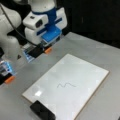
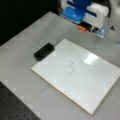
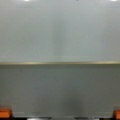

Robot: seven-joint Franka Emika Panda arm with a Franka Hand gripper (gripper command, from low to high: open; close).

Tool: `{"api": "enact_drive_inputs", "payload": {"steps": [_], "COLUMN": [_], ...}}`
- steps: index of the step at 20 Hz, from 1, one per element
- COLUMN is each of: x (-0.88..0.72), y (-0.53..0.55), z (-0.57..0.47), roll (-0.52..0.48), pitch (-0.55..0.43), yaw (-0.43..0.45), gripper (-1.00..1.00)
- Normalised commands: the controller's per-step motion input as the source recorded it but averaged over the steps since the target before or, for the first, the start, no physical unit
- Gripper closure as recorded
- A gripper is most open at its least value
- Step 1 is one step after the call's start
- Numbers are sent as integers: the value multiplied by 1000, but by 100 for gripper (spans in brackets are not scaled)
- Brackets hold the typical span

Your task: Erasing curve lines

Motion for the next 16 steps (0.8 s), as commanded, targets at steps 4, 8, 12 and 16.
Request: {"api": "enact_drive_inputs", "payload": {"steps": [4,8,12,16], "x": [24,70,101,128], "y": [-20,-94,-268,-445], "z": [-54,-120,-146,-150], "roll": [-38,-142,-126,-107], "pitch": [41,34,18,-19], "yaw": [86,64,69,108], "gripper": [-100,-100,-100,-100]}}
